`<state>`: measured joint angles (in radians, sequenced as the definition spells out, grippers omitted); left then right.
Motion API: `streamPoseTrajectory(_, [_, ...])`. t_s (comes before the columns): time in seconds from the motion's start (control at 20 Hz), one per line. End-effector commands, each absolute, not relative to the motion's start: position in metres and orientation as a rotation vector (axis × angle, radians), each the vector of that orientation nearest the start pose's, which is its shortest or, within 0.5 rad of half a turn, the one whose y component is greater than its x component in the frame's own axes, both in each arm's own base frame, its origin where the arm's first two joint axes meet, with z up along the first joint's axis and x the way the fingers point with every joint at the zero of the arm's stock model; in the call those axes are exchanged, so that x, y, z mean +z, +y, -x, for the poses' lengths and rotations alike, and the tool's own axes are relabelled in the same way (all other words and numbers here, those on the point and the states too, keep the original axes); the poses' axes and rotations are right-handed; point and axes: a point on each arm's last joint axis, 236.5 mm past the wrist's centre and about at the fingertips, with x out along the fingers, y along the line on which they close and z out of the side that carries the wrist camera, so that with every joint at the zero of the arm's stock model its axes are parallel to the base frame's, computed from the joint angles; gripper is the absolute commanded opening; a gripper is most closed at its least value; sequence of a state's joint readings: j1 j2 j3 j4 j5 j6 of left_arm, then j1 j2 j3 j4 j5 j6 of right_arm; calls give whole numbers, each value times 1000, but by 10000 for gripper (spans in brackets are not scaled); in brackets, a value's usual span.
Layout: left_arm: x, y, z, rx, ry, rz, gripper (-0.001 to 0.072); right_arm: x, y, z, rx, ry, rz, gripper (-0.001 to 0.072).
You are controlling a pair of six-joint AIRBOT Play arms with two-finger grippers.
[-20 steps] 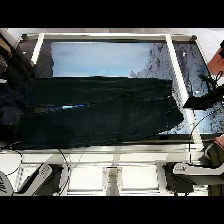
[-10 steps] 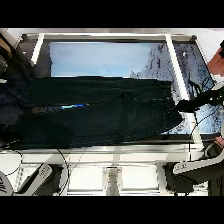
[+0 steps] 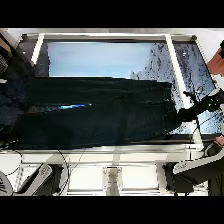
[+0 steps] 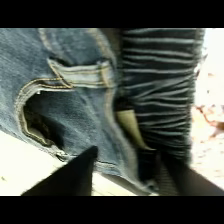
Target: Fold the clothes and pants, and hang the long-sleeved shirts on hangers.
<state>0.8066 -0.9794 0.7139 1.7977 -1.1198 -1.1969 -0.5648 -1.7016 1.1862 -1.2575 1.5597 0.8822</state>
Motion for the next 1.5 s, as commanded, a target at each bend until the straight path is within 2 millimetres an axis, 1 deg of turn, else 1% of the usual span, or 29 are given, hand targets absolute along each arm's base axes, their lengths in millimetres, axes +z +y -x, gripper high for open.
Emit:
streamPoseTrajectory(0.0, [-38,230,-154,496,1498,49,23,-117,-81,-262,461,1752,-477,315])
streamPoseTrajectory(0.05, [-38,230,-154,496,1498,49,23,-119,-75,-267,465,1724,-502,314])
streamPoseTrajectory(0.1, [-38,230,-154,496,1498,49,23,-119,-70,-269,477,1708,-521,264])
streamPoseTrajectory(0.15, [-38,230,-154,496,1498,48,23,-116,-68,-268,491,1711,-530,63])
streamPoseTrajectory(0.2, [-38,231,-155,498,1494,46,23,-113,-66,-260,510,1741,-531,27])
streamPoseTrajectory(0.3, [-38,232,-156,493,1492,38,22,-106,-73,-239,521,1826,-518,27])
streamPoseTrajectory(0.4, [-45,225,-147,428,1560,24,21,-93,-77,-229,526,1844,-554,27])
streamPoseTrajectory(0.5, [-55,223,-134,413,1621,73,21,-82,-86,-217,493,1849,-641,26])
streamPoseTrajectory(0.6, [-59,229,-123,444,1634,129,21,-73,-103,-210,418,1806,-734,26])
streamPoseTrajectory(0.7, [-48,243,-119,508,1584,186,21,-57,-121,-209,353,1680,-817,26])
streamPoseTrajectory(0.75, [-38,251,-125,540,1528,225,21,-46,-130,-213,324,1597,-864,25])
streamPoseTrajectory(0.85, [-11,265,-150,578,1375,304,21,-14,-147,-227,288,1393,-955,25])
streamPoseTrajectory(0.95, [19,278,-173,590,1272,294,22,14,-161,-237,268,1246,-980,25])
streamPoseTrajectory(1.0, [31,282,-181,594,1247,267,22,23,-167,-238,251,1215,-967,25])
streamPoseTrajectory(1.1, [46,284,-194,589,1220,234,22,32,-171,-235,220,1206,-926,25])
streamPoseTrajectory(1.15, [51,284,-197,586,1220,211,22,33,-175,-232,187,1216,-895,25])
streamPoseTrajectory(1.25, [58,287,-198,594,1229,166,22,32,-189,-225,65,1241,-866,25])
streamPoseTrajectory(1.35, [66,289,-202,603,1211,160,22,37,-205,-219,-43,1232,-868,25])
streamPoseTrajectory(1.45, [74,287,-220,585,1182,150,21,41,-213,-219,-125,1226,-910,24])
